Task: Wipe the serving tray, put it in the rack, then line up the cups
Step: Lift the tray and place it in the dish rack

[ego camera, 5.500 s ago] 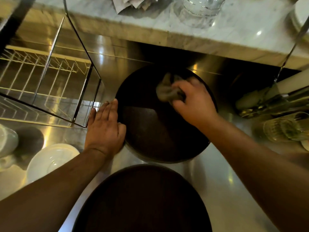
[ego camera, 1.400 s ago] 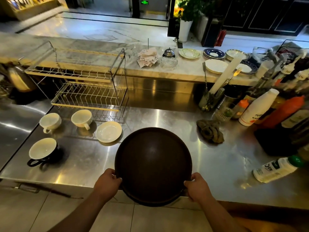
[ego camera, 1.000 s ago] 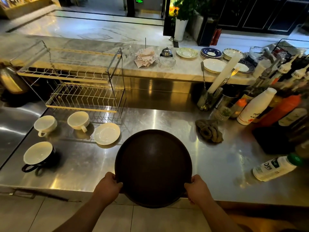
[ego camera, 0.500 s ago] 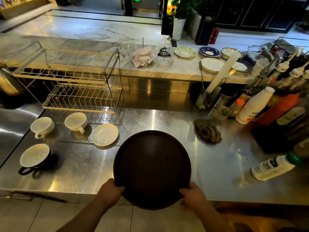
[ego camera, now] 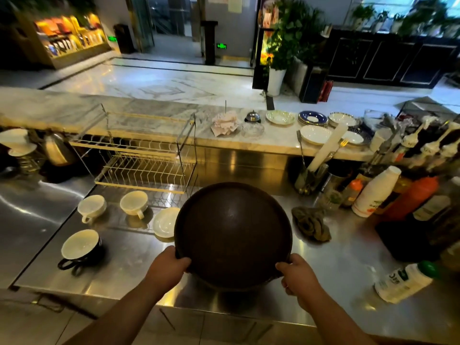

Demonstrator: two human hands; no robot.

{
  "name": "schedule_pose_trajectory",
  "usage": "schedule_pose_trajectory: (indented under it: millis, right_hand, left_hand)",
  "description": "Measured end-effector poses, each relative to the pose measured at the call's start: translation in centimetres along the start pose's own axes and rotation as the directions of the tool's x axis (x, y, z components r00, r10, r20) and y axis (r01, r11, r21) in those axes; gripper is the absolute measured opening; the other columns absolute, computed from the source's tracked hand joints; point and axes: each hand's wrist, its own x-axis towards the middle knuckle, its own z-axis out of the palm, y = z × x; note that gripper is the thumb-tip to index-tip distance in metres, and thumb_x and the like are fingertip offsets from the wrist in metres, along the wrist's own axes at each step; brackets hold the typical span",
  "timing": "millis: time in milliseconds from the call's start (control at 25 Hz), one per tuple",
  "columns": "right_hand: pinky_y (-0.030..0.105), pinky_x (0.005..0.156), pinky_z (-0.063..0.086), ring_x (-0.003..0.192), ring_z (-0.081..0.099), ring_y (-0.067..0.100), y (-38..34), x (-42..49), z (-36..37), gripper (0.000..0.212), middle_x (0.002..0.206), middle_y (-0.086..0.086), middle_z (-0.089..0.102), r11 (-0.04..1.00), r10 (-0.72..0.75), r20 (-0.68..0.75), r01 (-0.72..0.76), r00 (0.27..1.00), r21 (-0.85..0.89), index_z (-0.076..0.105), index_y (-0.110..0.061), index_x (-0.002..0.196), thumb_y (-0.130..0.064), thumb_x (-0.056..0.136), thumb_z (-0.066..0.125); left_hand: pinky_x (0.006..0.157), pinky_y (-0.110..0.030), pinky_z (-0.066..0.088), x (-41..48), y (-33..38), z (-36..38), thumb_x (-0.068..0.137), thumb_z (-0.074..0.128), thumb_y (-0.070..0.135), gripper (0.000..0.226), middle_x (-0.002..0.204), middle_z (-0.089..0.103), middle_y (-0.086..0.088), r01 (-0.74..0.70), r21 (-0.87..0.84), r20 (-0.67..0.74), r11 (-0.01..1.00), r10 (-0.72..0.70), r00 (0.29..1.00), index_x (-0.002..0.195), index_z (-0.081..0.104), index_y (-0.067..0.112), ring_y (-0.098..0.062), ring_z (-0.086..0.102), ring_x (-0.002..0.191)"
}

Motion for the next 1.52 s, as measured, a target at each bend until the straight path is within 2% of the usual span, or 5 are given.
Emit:
schedule_pose_trajectory:
  millis: [400, 560, 840, 1200, 1520]
  right_hand:
    - [0.024, 0.038, 0.038, 0.043, 0.046, 0.013, -8.6, -3.2, -0.6, 0.009, 0.083, 0.021, 0.073, 0.992, -0.121, 0.012, 0.121, 0.993, 0.033, 0.058, -0.013, 0.105, -0.011, 0.097, 0.059]
    - [0.024, 0.038, 0.038, 0.042, 0.043, 0.012, -11.9, -5.3, 0.7, 0.006, 0.083, 0.02, 0.074, 0.983, -0.177, -0.03, 0.178, 0.984, 0.04, 0.06, -0.011, 0.104, -0.013, 0.098, 0.058]
    - [0.024, 0.039, 0.037, 0.045, 0.042, 0.012, -18.0, -8.4, 5.2, 0.006, 0.087, 0.022, 0.073, 0.963, -0.256, -0.048, 0.259, 0.966, 0.077, 0.058, -0.014, 0.104, -0.014, 0.098, 0.06]
    - [0.024, 0.04, 0.038, 0.045, 0.043, 0.013, -22.3, -9.0, 13.5, 0.008, 0.081, 0.02, 0.071, 0.95, -0.301, -0.041, 0.304, 0.953, 0.075, 0.064, -0.009, 0.102, -0.013, 0.097, 0.059]
    - [0.026, 0.04, 0.035, 0.042, 0.041, 0.013, -25.5, -5.4, 16.7, 0.007, 0.072, 0.02, 0.07, 0.948, -0.302, -0.042, 0.305, 0.952, 0.093, 0.065, -0.005, 0.097, -0.009, 0.092, 0.061]
  left_hand:
    - [0.069, -0.035, 0.055, -2.8, 5.7, -6.9, 0.085, 0.067, 0.025, 0.018, 0.088, 0.073, -0.007, -0.068, -0.076, -0.127, 0.995, 0.058, 0.99, 0.098, 0.063, 0.014, -0.022, 0.07, 0.083]
    - [0.057, -0.025, 0.047, -3.0, 7.2, -10.7, 0.088, 0.067, 0.023, 0.012, 0.083, 0.073, -0.002, -0.132, -0.101, -0.156, 0.986, 0.116, 0.981, 0.097, 0.063, 0.017, -0.015, 0.069, 0.076]
    - [0.053, -0.027, 0.048, -1.5, 7.6, -18.5, 0.088, 0.068, 0.027, 0.012, 0.077, 0.072, -0.002, -0.146, -0.094, -0.197, 0.985, 0.126, 0.972, 0.094, 0.064, 0.017, -0.017, 0.067, 0.068]
    - [0.056, -0.029, 0.045, 1.4, 4.9, -26.8, 0.086, 0.07, 0.023, 0.01, 0.079, 0.071, -0.008, -0.163, -0.114, -0.218, 0.98, 0.136, 0.966, 0.089, 0.066, 0.014, -0.019, 0.065, 0.07]
    - [0.071, -0.039, 0.058, 5.8, 4.1, -29.0, 0.084, 0.07, 0.021, 0.007, 0.083, 0.075, -0.009, -0.143, -0.185, -0.252, 0.972, 0.093, 0.963, 0.089, 0.067, 0.018, -0.027, 0.071, 0.083]
